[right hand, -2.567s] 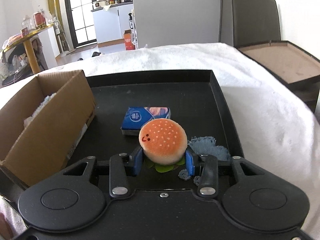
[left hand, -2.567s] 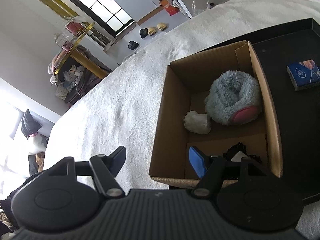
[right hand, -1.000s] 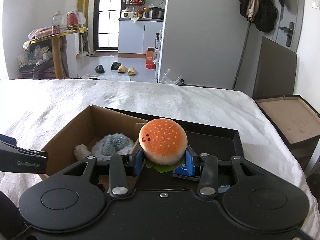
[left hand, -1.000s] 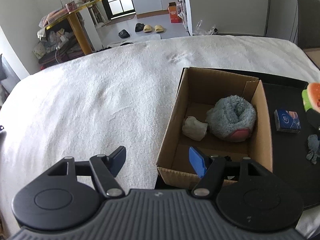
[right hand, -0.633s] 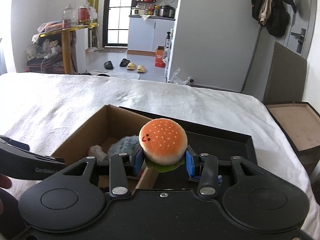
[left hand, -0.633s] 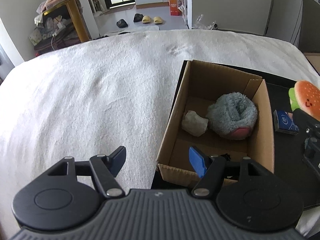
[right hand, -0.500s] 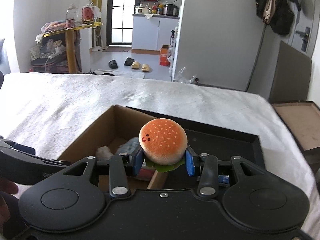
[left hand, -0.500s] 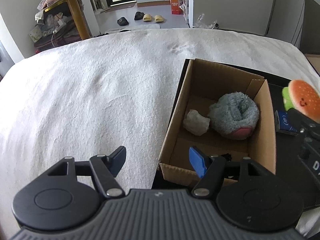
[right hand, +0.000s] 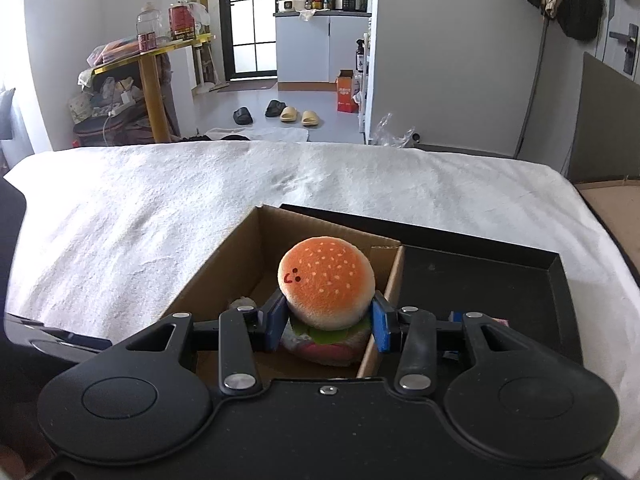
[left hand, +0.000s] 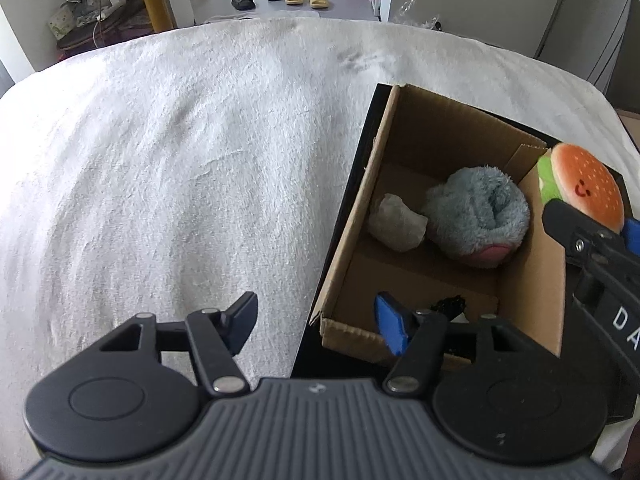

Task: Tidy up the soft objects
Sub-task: 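Carry the burger with the right gripper into the box and release, then move the right gripper to the light-blue denim patch on the tray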

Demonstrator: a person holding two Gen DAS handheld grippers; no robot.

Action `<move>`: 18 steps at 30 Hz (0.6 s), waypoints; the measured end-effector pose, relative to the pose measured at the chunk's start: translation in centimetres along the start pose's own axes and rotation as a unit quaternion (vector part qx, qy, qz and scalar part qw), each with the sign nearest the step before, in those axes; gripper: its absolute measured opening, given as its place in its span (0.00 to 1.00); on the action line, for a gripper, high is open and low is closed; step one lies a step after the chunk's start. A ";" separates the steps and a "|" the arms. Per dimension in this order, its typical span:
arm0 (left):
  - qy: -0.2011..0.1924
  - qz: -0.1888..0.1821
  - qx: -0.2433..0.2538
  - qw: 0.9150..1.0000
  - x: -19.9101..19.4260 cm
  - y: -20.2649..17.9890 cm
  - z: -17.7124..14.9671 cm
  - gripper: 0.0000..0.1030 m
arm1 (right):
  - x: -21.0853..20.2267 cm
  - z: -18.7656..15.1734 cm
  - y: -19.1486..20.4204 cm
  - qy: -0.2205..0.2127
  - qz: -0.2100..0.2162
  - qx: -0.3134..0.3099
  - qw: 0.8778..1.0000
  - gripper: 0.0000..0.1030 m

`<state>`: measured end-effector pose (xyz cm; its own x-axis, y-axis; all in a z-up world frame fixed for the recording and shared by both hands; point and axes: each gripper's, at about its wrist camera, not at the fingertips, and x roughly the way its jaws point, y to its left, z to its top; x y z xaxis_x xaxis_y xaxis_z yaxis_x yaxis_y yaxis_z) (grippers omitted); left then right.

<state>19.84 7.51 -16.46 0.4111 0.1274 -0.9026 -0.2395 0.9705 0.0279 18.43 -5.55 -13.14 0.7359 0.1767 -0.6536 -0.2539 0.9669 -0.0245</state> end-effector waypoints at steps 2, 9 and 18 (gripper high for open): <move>0.002 -0.002 -0.002 1.000 0.2 0.1 0.1 0.55 | 0.1 0.1 0.1 0.002 0.012 0.004 1.000 0.42; 0.005 -0.005 -0.012 1.000 0.5 0.4 0.1 0.15 | 0.9 0.3 -0.2 0.016 0.069 0.041 0.997 0.50; -0.005 0.004 0.002 1.000 0.0 -0.2 0.0 0.17 | -0.2 -0.8 -1.7 0.012 0.056 0.051 0.997 0.67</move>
<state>19.86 7.36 -16.48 0.4177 0.1362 -0.8983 -0.2393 0.9703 0.0359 18.20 -7.42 -13.56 0.6917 0.2809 -0.6653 -0.2676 0.9554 0.1252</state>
